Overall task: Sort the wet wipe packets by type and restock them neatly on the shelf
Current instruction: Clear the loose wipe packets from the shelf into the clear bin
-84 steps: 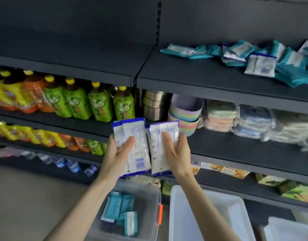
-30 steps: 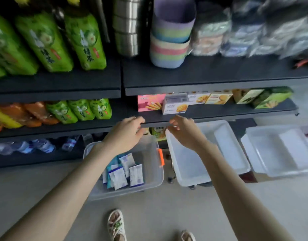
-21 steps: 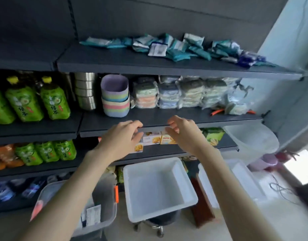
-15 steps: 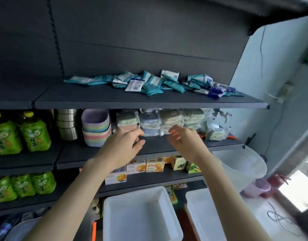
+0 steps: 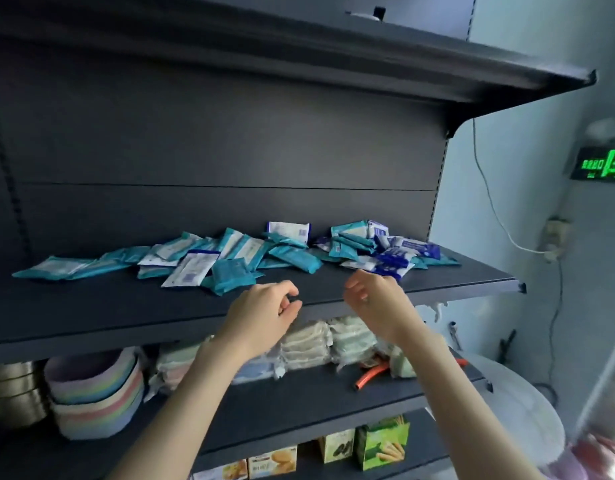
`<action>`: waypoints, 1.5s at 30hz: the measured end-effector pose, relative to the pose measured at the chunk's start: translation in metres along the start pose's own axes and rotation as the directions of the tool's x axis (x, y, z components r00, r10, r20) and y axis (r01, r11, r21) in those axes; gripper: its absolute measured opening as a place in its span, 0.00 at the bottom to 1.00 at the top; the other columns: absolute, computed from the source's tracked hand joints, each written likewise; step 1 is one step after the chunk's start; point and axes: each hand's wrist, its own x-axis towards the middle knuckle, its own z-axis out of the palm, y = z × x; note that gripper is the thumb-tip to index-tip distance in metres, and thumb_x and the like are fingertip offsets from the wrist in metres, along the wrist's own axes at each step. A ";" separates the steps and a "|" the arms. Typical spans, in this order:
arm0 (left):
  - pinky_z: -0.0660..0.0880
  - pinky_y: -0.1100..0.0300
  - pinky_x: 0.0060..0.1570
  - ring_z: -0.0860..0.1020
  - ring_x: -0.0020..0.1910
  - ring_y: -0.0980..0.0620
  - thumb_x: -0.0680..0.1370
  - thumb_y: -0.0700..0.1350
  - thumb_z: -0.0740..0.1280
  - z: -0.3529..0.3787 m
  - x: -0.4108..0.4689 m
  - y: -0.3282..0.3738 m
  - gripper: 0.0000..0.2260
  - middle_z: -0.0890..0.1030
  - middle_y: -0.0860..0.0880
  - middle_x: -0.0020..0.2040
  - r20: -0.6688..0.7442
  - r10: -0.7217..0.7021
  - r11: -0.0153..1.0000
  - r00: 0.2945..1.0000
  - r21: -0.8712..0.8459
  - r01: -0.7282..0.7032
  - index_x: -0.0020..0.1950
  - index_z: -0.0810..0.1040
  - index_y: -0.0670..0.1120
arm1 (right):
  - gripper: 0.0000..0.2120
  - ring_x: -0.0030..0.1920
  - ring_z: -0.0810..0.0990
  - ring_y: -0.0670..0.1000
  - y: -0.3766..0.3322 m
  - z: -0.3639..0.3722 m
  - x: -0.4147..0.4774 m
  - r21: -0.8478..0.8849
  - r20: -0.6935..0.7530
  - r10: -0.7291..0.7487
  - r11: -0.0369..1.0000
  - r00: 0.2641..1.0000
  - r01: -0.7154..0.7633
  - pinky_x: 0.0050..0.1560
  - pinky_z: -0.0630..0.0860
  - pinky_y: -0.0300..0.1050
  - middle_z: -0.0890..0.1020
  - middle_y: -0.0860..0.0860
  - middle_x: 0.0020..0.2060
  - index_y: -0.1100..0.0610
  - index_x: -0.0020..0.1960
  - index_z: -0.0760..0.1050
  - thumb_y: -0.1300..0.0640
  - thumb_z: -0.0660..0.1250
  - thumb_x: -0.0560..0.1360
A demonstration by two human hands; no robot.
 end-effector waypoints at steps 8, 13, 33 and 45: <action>0.77 0.55 0.48 0.79 0.46 0.52 0.78 0.50 0.65 0.071 0.113 -0.005 0.10 0.82 0.52 0.48 -0.031 -0.165 0.984 0.986 -0.068 0.162 0.56 0.78 0.47 | 0.10 0.52 0.79 0.59 0.077 0.005 0.112 0.021 0.016 -0.025 0.999 1.000 0.025 0.52 0.77 0.53 0.82 0.55 0.51 0.54 0.55 0.77 0.54 0.62 0.77; 0.75 0.55 0.52 0.79 0.52 0.50 0.78 0.51 0.65 0.125 0.177 -0.017 0.11 0.81 0.50 0.53 -0.074 -0.342 0.938 0.937 -0.095 0.334 0.57 0.77 0.46 | 0.12 0.55 0.78 0.59 0.125 0.023 0.182 0.021 0.065 -0.068 0.998 0.996 0.066 0.54 0.76 0.52 0.81 0.56 0.55 0.55 0.59 0.76 0.53 0.63 0.78; 0.65 0.57 0.60 0.67 0.62 0.46 0.73 0.58 0.69 0.210 0.327 -0.050 0.22 0.69 0.44 0.60 0.051 -0.467 0.884 0.883 -0.005 0.468 0.60 0.73 0.44 | 0.17 0.55 0.72 0.61 0.217 0.066 0.344 -0.049 0.188 0.028 0.999 0.982 -0.019 0.57 0.66 0.50 0.75 0.56 0.53 0.55 0.55 0.71 0.42 0.58 0.79; 0.71 0.62 0.45 0.74 0.43 0.54 0.67 0.41 0.78 0.201 0.330 -0.046 0.17 0.73 0.53 0.42 0.136 -0.612 0.657 0.779 -0.461 0.596 0.41 0.69 0.50 | 0.24 0.50 0.82 0.60 0.213 0.062 0.342 0.378 0.402 0.128 0.878 0.906 -0.292 0.54 0.78 0.56 0.84 0.60 0.49 0.66 0.51 0.79 0.48 0.77 0.66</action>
